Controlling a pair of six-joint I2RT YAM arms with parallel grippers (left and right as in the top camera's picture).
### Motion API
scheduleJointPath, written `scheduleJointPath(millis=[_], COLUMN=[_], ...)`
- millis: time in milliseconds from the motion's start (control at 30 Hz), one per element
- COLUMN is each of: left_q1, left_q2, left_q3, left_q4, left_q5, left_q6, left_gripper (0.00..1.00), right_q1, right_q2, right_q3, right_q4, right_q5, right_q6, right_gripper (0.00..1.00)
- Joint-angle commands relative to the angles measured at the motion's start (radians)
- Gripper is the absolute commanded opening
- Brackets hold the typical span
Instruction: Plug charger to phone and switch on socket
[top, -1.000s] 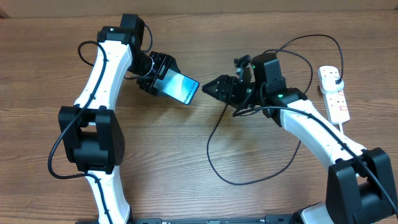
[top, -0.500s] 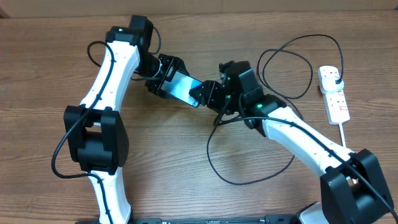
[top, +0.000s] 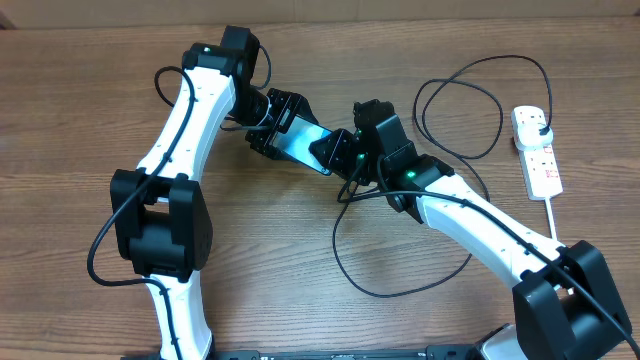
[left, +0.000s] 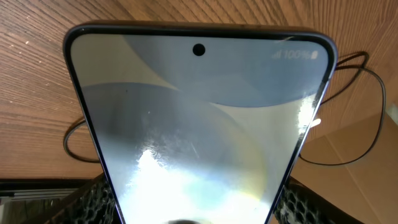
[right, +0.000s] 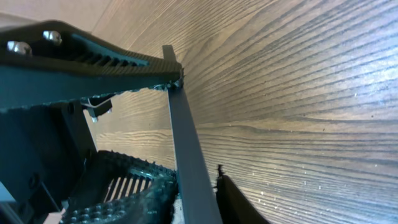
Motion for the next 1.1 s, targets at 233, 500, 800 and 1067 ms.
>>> scheduleJointPath(millis=[233,500,800,1067], left_q1=[-0.005,0.000,0.013,0.006], left_q2=[-0.010,-0.010,-0.010,-0.010], left_q3=[0.028,0.028,0.028,0.028], left_q4=[-0.002,0.016,0.369,0.648], left_q5=[0.045,0.055,0.499,0.528], left_q6=[-0.013,0.196,0.571,0.198], left_gripper=[0.68,0.96,0.88,0.77], right_q1=[0.003,-0.052,-0.233,-0.169], right_q2=[-0.003,-0.069,-0.241,-0.240], right_q3=[0.019,0.019,0.019,0.019], right_q4=[0.027,0.019,-0.002,0.118], right_q5=[-0.013,-0.071,-0.069,0.174], right_q6=[0.000,0.000,0.274,0.620], right_gripper=[0.09,0.04,0.04,0.04])
